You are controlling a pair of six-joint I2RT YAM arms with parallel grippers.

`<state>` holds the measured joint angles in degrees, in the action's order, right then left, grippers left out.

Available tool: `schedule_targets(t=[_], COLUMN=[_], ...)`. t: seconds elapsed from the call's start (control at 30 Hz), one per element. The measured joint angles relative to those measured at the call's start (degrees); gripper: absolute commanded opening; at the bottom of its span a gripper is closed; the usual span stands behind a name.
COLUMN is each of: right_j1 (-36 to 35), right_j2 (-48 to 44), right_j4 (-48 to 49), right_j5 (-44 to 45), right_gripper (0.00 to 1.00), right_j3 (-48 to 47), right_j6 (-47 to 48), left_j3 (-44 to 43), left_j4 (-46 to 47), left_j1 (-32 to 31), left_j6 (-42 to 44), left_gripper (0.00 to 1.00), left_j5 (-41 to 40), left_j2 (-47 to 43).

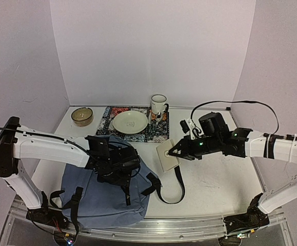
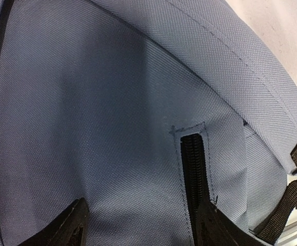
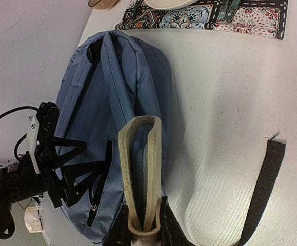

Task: Pack the student bag
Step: Pick up the pocket on the back of the student bag.

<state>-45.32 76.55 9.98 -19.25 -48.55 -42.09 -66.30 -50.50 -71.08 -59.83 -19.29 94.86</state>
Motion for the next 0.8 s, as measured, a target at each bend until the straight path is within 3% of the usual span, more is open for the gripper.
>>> schedule_targets(t=[0.27, 0.4, 0.57, 0.8], right_j1=[-0.11, -0.11, -0.11, -0.95], right_j2=[0.00, 0.00, 0.00, 0.02], right_j4=[0.57, 0.82, 1.08, 1.94], right_j5=[-0.02, -0.01, -0.02, -0.19], right_gripper=[0.00, 0.00, 0.00, 0.00], right_j3=[0.34, 0.34, 0.47, 0.54], right_j6=[-0.23, -0.34, -0.40, -0.86], left_j3=[-2.40, -3.41, -5.21, -5.92], left_j4=[-1.54, -2.62, -6.15, -9.61], left_j1=[-0.86, -1.26, -1.62, -1.96], left_j6=[0.98, 1.35, 0.68, -1.21], left_gripper=[0.77, 0.71, 0.61, 0.33], left_j5=[-0.87, -2.09, -4.24, -6.91], left_j2=[3.91, 5.80, 7.73, 8.47])
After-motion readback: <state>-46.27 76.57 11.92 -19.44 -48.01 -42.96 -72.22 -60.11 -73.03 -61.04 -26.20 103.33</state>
